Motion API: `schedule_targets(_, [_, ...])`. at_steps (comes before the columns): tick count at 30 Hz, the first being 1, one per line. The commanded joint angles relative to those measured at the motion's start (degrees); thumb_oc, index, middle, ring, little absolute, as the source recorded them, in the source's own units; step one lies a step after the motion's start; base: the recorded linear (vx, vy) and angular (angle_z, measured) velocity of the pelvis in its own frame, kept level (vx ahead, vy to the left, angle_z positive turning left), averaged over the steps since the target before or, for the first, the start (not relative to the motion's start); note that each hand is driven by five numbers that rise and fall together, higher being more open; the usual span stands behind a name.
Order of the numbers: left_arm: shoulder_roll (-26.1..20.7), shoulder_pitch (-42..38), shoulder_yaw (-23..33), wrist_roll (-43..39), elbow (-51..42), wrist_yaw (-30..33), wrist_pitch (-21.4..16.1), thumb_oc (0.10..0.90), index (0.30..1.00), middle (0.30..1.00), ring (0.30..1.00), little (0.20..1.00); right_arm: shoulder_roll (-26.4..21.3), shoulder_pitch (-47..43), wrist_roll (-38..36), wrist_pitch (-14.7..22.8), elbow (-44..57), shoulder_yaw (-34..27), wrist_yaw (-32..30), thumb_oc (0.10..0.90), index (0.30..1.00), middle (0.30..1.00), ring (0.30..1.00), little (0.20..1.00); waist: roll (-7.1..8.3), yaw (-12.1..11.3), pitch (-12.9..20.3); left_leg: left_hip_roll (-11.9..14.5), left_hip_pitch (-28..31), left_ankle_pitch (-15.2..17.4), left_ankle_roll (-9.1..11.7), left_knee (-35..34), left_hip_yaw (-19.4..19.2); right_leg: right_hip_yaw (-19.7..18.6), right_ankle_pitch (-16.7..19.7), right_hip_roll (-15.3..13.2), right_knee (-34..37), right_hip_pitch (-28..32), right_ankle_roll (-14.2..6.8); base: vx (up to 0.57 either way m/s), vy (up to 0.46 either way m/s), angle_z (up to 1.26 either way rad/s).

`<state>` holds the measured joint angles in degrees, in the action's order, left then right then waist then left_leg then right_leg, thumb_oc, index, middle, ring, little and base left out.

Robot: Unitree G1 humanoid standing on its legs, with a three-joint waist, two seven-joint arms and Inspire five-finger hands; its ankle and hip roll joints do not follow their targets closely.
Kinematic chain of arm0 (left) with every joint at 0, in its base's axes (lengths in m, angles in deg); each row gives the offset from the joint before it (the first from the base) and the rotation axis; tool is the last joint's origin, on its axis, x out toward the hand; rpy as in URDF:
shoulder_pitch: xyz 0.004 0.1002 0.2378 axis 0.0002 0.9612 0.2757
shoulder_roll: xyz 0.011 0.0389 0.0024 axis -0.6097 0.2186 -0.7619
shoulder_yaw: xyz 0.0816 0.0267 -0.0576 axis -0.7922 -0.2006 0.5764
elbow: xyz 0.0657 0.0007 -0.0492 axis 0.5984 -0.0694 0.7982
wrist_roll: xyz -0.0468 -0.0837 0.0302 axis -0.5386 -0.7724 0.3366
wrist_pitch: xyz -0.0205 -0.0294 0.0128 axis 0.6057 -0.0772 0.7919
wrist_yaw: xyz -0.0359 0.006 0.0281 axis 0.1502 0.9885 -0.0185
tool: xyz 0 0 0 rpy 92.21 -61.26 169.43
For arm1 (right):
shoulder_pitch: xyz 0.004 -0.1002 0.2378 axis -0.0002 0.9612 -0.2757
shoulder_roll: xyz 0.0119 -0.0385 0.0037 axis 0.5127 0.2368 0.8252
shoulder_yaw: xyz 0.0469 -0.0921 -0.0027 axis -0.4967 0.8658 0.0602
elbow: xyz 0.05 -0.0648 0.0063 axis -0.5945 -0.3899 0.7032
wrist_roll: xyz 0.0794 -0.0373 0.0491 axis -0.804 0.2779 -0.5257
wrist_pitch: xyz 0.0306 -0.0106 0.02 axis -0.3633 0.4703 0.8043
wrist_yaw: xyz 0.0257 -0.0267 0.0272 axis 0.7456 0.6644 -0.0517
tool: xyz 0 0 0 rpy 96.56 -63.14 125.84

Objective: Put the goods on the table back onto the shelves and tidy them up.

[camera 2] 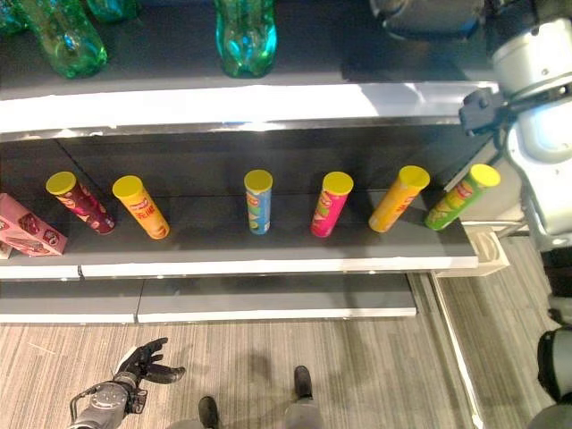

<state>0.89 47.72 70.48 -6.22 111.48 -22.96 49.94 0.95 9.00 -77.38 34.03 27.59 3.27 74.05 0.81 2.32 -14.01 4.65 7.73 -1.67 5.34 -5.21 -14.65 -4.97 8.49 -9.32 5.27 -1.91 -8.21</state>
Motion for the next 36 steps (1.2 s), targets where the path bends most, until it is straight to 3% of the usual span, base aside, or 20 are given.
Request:
schedule_targets(1, [-0.33,-0.14,-2.53,0.87,0.41,0.31,-1.96,0.8,0.9,0.9,0.9,0.9,-4.02,-2.35,0.75,0.71,-2.32,-3.54,-0.98,0.4,0.3,0.3,0.3,0.3,0.83,-1.0,4.07,2.29,1.34,5.61,3.5,0.21,0.16,2.78,-12.9,-1.95,-7.82,-0.36,-4.12,-0.01,0.038,-0.17])
schedule_targets(5, [-0.05,-0.29,-2.27,1.44,0.42,0.52,-1.92,0.8,0.9,0.9,0.9,0.9,-3.13,6.77,0.3,1.48,0.5,-12.16,-1.47,0.4,0.3,0.3,0.3,0.3,1.17,-0.45,3.78,2.31,1.16,5.93,3.36,0.21,-0.95,2.88,-12.01,-2.32,-7.32,-1.32,-4.73,-0.02,0.01,-0.19])
schedule_targets(13, [0.42,-0.41,-2.16,1.82,0.05,0.51,-1.83,0.8,0.9,0.9,0.9,0.9,-0.76,11.55,2.02,1.12,1.78,-15.73,-1.87,0.4,0.3,0.3,0.3,0.3,1.07,-0.52,3.78,2.5,1.6,6.13,3.31,0.21,-1.71,3.04,-11.45,-2.67,-6.72,-1.43,-4.85,0.0,-0.002,-0.16])
schedule_targets(19, [0.4,-0.35,-2.24,1.73,-0.29,0.71,-1.72,0.8,0.9,0.9,0.9,0.9,0.52,10.3,2.54,1.41,1.5,-15.44,-3.27,0.4,0.3,0.3,0.3,0.3,1.02,-0.97,3.93,2.7,1.76,6.06,3.39,0.21,-1.49,3.52,-11.46,-2.78,-6.28,-0.82,-4.74,0.0,0.0,0.0])
schedule_targets(22, [0.42,-0.16,-2.24,1.33,-0.09,1.07,-1.62,0.8,0.9,0.9,0.9,0.9,1.61,8.02,0.11,3.31,1.6,-16.73,-5.45,0.4,0.3,0.3,0.3,0.3,0.95,-1.5,4.07,2.78,1.96,6.13,3.48,0.21,-1.03,4.01,-11.85,-2.79,-6.46,-0.17,-4.55,0.02,-0.021,0.02])
schedule_targets(29, [0.36,0.77,-2.64,0.81,0.33,1.08,-1.62,0.8,0.9,0.9,0.9,0.9,0.01,2.8,-2.79,5.23,0.45,-15.75,-7.02,0.4,0.3,0.3,0.3,0.3,1.15,-2.48,4.43,3.0,2.13,6.05,3.79,0.21,-0.21,5.19,-12.24,-2.88,-6.44,0.81,-4.47,0.02,-0.019,0.07])
schedule_targets(36, [-0.53,1.67,-3.25,0.04,0.25,0.97,-1.74,0.8,0.9,0.9,0.9,0.9,-2.85,-5.58,-3.93,4.33,-6.44,-8.39,-6.73,0.4,0.3,0.3,0.3,0.3,1.81,-3.83,4.77,3.38,1.9,5.68,4.26,0.21,0.62,6.66,-12.49,-2.92,-6.28,1.7,-4.36,0.01,-0.026,0.14])
